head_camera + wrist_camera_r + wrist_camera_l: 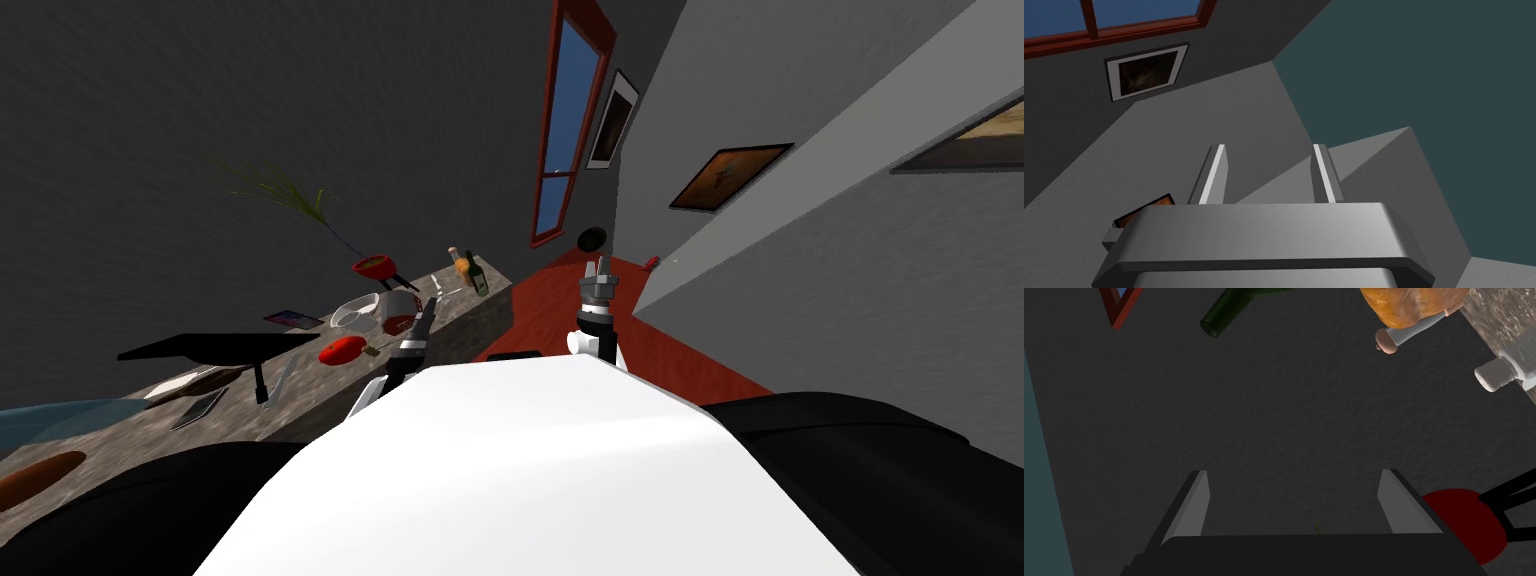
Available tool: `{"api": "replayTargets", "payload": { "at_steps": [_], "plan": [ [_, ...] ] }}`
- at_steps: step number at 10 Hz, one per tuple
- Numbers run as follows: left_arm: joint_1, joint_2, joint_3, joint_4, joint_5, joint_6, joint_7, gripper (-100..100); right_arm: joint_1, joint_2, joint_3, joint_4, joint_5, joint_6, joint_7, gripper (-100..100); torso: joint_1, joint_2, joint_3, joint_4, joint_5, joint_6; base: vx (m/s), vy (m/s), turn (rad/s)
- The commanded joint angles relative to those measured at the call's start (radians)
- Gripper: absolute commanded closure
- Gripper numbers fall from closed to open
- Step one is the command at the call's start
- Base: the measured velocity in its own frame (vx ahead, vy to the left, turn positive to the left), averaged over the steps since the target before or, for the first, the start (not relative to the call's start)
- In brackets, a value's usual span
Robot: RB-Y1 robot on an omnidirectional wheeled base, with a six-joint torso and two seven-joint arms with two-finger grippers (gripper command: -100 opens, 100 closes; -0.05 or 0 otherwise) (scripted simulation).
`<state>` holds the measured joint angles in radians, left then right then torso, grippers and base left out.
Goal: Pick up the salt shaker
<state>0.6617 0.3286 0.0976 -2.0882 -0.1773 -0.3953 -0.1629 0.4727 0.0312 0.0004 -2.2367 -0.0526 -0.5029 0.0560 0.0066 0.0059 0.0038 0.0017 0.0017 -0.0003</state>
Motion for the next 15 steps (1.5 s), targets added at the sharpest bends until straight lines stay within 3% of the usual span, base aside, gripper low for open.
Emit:
{"api": "replayTargets", "payload": {
  "at_steps": [1,3,12,15],
  "plan": [
    [0.019,0.044,0.02,0.047,-0.023,0.031,-0.023,-100,0.0,0.0,0.0,0.0,0.0,0.0,0.0,0,0.0,0.0,0.0,0.0,0.0,0.0,-0.047,-0.066,-0.18],
    [0.027,0.062,0.027,0.068,-0.031,0.037,-0.032,-100,0.0,0.0,0.0,0.0,0.0,0.0,0.0,0,-0.006,-0.005,-0.003,-0.001,-0.002,0.0,-0.033,-0.037,-0.111],
    [0.027,0.062,0.027,0.068,-0.031,0.037,-0.032,-100,0.0,0.0,0.0,0.0,0.0,0.0,0.0,0,-0.004,-0.008,-0.005,-0.002,-0.001,0.0,0.001,0.001,0.002],
    [0.026,0.113,0.041,0.136,-0.077,0.074,-0.074,-100,0.0,0.0,0.0,0.0,0.0,0.0,0.0,0,-0.002,-0.014,-0.008,-0.003,-0.001,0.0,0.092,0.007,-0.091]
  ]
}}
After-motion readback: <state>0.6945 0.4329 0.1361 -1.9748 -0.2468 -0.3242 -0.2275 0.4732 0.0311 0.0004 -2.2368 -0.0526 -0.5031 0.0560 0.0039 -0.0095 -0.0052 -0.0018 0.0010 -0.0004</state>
